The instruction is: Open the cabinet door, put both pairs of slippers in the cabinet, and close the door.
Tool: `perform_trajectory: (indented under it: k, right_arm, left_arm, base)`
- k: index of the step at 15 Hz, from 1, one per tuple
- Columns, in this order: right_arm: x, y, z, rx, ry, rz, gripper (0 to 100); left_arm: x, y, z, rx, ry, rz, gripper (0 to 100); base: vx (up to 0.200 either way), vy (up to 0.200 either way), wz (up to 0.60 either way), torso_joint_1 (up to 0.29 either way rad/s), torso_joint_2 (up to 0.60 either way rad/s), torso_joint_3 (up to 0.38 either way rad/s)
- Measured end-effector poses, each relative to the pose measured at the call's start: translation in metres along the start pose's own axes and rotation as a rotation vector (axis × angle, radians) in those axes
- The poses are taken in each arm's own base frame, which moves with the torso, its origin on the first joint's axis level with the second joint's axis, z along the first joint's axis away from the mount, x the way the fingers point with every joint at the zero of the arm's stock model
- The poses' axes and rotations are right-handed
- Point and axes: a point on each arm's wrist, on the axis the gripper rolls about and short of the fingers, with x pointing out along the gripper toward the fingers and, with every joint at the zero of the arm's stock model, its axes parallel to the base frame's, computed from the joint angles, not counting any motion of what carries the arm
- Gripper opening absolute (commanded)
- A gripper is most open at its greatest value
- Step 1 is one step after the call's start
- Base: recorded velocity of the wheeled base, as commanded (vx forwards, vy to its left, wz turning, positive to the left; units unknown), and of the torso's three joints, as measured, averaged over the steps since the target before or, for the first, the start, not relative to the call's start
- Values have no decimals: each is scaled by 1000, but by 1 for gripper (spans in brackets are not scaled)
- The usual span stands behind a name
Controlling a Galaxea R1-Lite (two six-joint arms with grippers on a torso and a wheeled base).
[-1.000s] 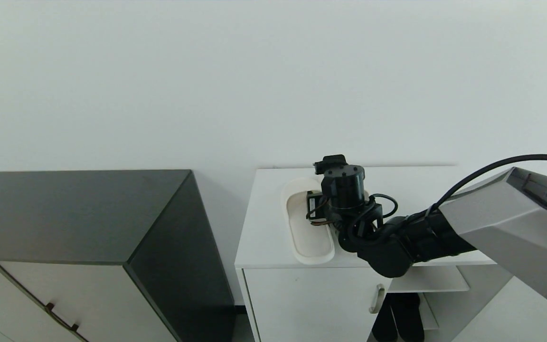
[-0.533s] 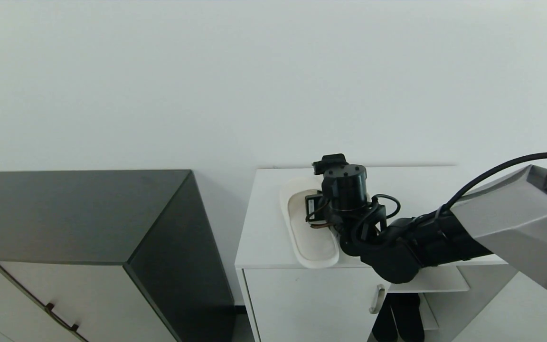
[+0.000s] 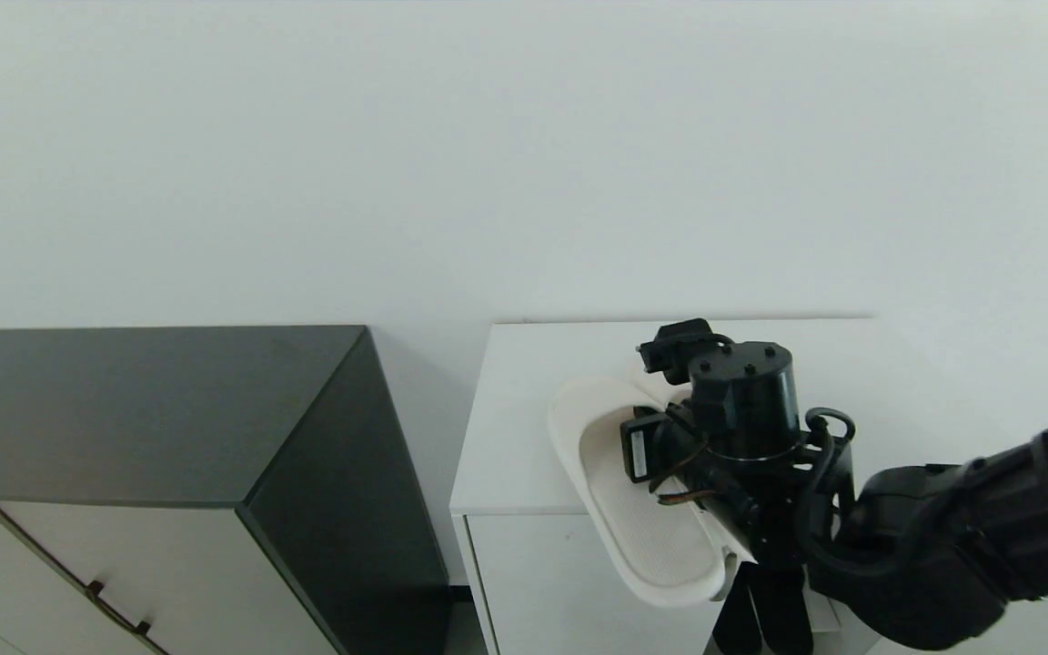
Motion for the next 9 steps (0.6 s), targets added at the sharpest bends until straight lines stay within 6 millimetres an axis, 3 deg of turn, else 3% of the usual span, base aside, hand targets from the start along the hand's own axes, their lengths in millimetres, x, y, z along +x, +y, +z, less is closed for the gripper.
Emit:
perform_trajectory:
  k: [3, 9]
  right_arm:
    - [-15, -8, -1, -2, 6, 25, 0]
    - [-19, -8, 1, 5, -7, 28, 0]
  left_arm:
    - [0, 0, 0, 0, 0, -1, 0]
    - [0, 0, 0, 0, 0, 0, 0]
  base:
    - [0, 0, 0, 0, 0, 0]
    - [0, 0, 0, 0, 0, 0]
